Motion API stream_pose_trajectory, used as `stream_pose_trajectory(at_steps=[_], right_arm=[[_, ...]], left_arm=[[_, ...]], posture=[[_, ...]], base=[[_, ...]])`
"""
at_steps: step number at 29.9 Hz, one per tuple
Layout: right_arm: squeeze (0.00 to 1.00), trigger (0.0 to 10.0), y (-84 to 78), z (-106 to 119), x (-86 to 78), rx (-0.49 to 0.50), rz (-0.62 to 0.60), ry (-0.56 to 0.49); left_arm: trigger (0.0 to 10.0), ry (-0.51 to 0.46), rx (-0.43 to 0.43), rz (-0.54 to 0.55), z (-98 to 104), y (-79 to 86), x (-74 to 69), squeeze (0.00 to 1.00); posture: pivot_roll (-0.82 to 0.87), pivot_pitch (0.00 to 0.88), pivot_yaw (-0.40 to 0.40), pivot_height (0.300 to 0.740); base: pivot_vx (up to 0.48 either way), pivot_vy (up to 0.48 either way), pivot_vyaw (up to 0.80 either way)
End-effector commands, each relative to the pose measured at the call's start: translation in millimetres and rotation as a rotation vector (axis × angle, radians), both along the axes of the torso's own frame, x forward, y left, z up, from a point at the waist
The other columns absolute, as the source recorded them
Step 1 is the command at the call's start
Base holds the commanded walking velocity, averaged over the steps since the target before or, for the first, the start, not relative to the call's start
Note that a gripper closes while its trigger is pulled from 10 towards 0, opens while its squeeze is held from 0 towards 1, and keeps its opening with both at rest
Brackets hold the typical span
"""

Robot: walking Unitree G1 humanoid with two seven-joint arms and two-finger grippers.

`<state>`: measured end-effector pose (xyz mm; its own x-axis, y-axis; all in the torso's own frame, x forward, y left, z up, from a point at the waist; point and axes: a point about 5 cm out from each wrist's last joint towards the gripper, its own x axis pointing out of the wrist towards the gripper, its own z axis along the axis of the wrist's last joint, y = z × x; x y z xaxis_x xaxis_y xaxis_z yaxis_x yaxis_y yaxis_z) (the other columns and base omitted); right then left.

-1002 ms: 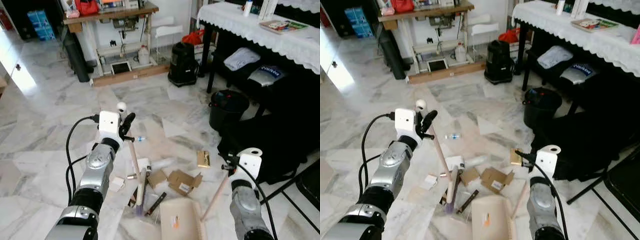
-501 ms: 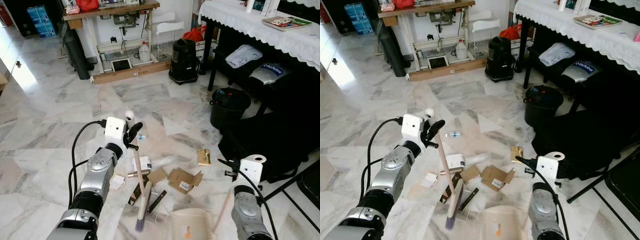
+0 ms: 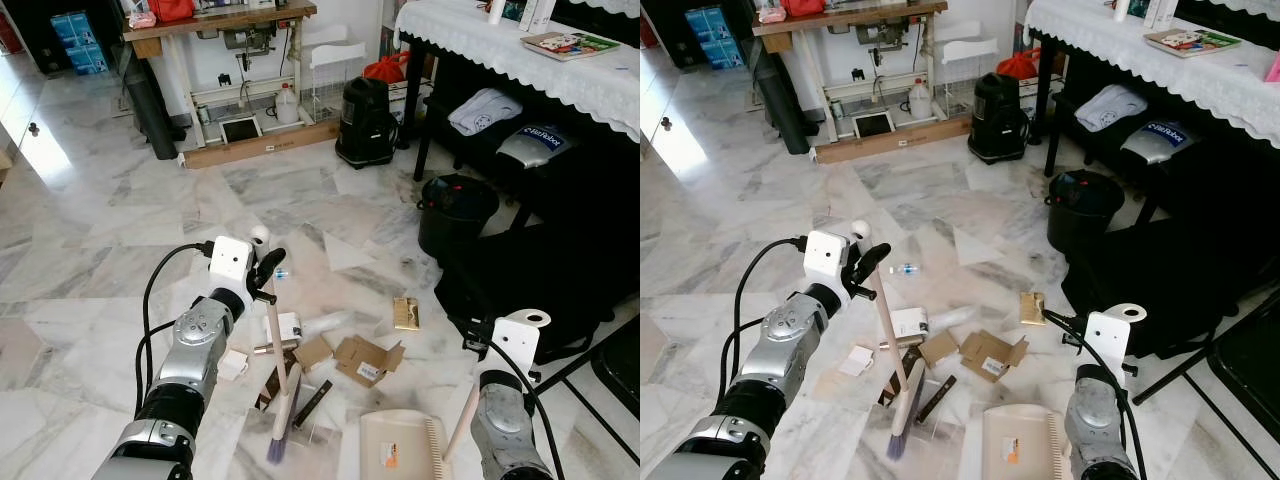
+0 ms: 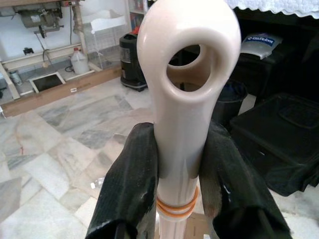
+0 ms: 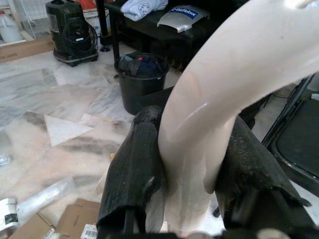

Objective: Sweep floor

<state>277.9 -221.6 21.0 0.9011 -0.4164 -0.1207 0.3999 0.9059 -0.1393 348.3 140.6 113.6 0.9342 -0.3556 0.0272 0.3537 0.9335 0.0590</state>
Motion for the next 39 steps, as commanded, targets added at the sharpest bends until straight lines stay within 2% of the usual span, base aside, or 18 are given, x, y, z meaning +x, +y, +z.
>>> stream_pose_trajectory(at_steps=[1, 12, 14, 15, 16, 24, 33, 39], right_arm=[[0.0, 10.0, 3.8, 9, 8.0, -0.002, 0.006, -0.049], [0.0, 10.0, 11.8, -4, 1.2, 0.019, 0.018, 0.002], [0.0, 10.0, 15.8, -10, -2.6, 0.069, 0.006, 0.019], [0.0, 10.0, 17.7, -13, -4.2, 0.129, -0.016, 0.02], [0.0, 10.0, 19.0, -13, -4.6, 0.132, -0.012, 0.024], [0.0, 10.0, 29.6, -19, -7.5, 0.113, 0.044, 0.054], [0.0, 10.0, 25.3, -20, -8.6, 0.091, 0.055, 0.065], [0.0, 10.0, 23.3, -19, -8.0, 0.085, 0.058, 0.064]], left_arm=[[10.0, -0.059, 0.025, -0.009, 13, 3.8, 2.7, 0.0], [10.0, -0.055, 0.05, -0.022, 12, 5.2, 2.4, 0.0], [10.0, -0.049, 0.051, -0.021, 10, 4.7, 2.2, 0.0], [10.0, -0.046, 0.052, -0.022, 10, 4.1, 2.3, 0.0], [10.0, -0.044, 0.052, -0.022, 9, 3.8, 2.4, 0.0], [10.0, -0.019, 0.071, -0.016, 3, 4.8, 2.6, 0.0], [10.0, 0.011, 0.137, -0.015, -9, 4.1, 0.9, 0.0], [10.0, 0.036, 0.124, -0.034, -15, -2.9, -0.5, 0.0]], posture=[[-0.1, 0.0, 0.065, 0.74], [-0.1, 0.0, 0.071, 0.74], [-0.1, 0.0, 0.071, 0.74], [-0.1, 0.0, 0.072, 0.74], [-0.1, 0.0, 0.073, 0.74], [-0.09, 0.001, 0.068, 0.74], [-0.1, 0.005, 0.06, 0.74], [-0.11, 0.007, 0.052, 0.74]], base=[[0.0, 0.0, 0.0], [0.0, 0.0, 0.0], [0.0, 0.0, 0.0], [0.0, 0.0, 0.0], [0.0, 0.0, 0.0], [0.0, 0.0, 0.0], [0.0, 0.0, 0.0], [0.0, 0.0, 0.0]])
